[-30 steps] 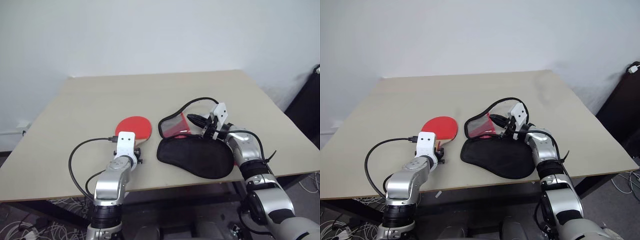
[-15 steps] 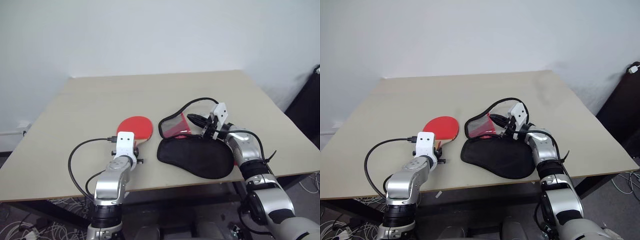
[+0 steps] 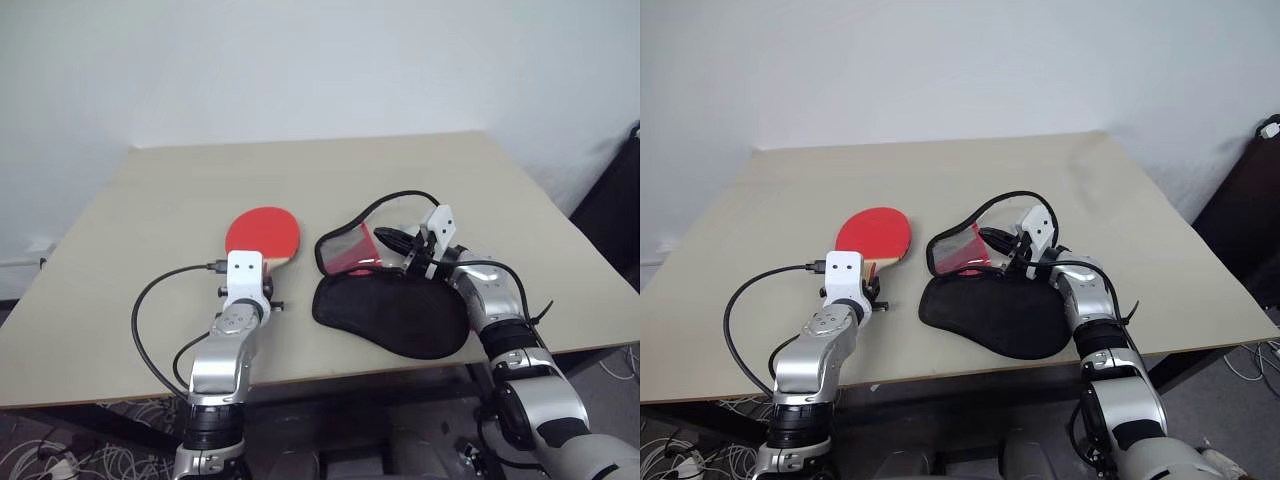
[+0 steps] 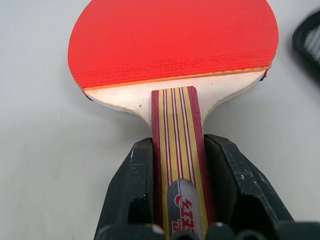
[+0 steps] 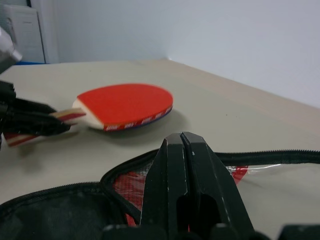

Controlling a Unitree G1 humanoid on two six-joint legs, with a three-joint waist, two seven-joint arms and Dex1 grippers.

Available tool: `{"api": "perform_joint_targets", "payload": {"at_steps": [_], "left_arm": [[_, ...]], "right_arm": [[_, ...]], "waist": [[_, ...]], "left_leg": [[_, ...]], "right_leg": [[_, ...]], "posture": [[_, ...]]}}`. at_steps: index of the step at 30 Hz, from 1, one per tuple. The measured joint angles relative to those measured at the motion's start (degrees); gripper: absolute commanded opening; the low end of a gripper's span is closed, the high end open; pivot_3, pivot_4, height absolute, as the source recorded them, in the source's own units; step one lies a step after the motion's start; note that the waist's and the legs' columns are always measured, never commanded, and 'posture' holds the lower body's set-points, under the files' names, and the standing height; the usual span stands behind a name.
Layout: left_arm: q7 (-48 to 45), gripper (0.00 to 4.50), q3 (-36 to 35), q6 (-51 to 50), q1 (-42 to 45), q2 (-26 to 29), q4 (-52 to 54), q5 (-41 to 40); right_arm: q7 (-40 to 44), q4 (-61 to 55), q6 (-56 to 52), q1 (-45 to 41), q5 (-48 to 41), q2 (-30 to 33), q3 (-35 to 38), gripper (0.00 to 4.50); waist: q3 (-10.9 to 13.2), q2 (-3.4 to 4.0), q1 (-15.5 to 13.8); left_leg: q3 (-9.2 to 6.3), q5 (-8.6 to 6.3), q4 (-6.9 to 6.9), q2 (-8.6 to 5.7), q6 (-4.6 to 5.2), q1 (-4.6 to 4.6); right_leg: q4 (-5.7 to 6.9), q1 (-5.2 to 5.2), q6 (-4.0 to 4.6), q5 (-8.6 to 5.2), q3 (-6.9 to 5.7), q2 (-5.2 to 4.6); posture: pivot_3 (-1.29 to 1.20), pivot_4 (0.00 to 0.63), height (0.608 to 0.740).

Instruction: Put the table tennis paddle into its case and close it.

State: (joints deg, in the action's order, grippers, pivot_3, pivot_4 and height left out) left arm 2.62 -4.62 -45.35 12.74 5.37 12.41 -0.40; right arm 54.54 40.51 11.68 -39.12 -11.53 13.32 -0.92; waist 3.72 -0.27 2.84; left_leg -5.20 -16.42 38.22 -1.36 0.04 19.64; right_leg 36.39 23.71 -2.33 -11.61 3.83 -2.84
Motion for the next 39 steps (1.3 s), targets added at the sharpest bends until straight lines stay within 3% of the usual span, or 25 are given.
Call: {"api": "perform_joint_targets", "payload": {"at_steps": [10,17,25,39], "left_arm": [[-7.7,1.11,-0.6,10.7,0.6,5.4,-3.2,-1.8],[-24.7,1.11,1.1,24.6,1.7,13.6,-8.1,-5.6],[-43.5,1.11,5.9,34.3,4.2,18.3,-14.0,-9.6],[-66.9,1.11,17.6,49.7,13.8,20.6,-28.5,-7.2]], "right_arm": [[-3.5,0.7,1.9,-1.1,0.2,1.6,1.8,0.00],[-12.6,6.0,3.4,-4.9,-0.3,4.1,8.2,0.00],[-20.4,6.5,4.1,-6.1,-0.2,4.3,11.6,0.00],[-23.9,-1.6,3.1,-1.4,-0.3,4.1,12.4,0.00]], "waist": [[0.0,0.01,-0.2],[0.0,0.02,-0.1],[0.0,0.04,0.2],[0.0,0.11,0.2]], "left_leg": [[-0.01,-0.01,-0.21,0.00,0.03,0.01],[0.10,0.00,-0.25,0.01,0.04,0.00],[0.19,0.01,-0.27,0.02,0.09,-0.01],[0.25,0.05,-0.21,0.02,0.21,-0.03]], "right_leg": [[-0.64,-0.19,-0.06,0.11,-0.08,0.01],[-0.64,-0.19,-0.03,0.13,-0.05,0.01],[-0.63,-0.18,-0.04,0.12,0.03,0.03],[-0.60,-0.21,-0.11,0.16,0.09,0.04]], "posture": [[0.00,0.000,0.740],[0.00,0.000,0.740],[0.00,0.000,0.740],[0.00,0.000,0.740]]}}
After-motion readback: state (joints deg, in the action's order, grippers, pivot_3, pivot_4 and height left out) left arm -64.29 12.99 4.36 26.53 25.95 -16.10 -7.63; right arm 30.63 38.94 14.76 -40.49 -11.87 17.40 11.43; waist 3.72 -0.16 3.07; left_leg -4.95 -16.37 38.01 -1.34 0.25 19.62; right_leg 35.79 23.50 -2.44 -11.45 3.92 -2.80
